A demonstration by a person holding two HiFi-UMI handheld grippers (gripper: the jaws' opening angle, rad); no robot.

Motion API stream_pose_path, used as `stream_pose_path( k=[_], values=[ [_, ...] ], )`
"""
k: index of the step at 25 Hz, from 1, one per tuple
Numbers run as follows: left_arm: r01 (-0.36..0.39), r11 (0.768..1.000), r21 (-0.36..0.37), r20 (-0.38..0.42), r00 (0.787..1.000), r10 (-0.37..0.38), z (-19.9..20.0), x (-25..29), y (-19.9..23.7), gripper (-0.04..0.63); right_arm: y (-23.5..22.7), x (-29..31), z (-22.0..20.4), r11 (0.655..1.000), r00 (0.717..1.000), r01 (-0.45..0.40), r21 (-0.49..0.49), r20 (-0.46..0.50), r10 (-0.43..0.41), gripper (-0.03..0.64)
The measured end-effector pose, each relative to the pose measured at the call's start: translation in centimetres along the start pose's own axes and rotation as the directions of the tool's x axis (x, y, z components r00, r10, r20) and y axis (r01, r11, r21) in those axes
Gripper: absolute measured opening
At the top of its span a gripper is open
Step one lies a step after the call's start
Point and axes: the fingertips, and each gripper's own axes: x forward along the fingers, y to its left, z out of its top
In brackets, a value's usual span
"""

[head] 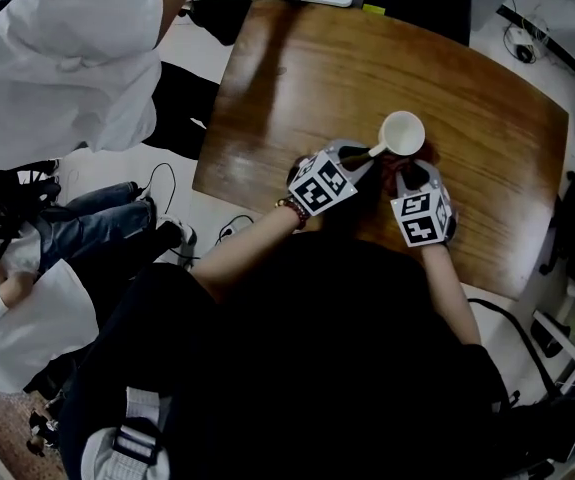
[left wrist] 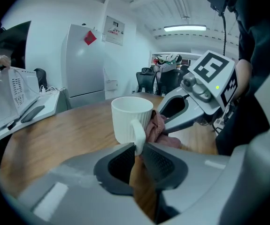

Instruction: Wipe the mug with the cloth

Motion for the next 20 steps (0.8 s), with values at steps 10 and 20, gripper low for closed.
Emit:
stream_pose_path(
  k=[10,20],
  values=[
    [0.05,0.998,0.025,-0.011,0.999,-0.05,0.5,1.1,-2.3,0.062,-0.4,-4.2,3.1,0.999,0.992,0.041,0.016,0.123,-0.042,0.08],
    [0.081,0.995,0.056,-0.008,0.997,-0.081,1.4,1.7,-3.3,0.06,0.3,-0.5,0.0,1.0,1.0,0.007,-0.029,0.03,-0.007,0.08]
  ],
)
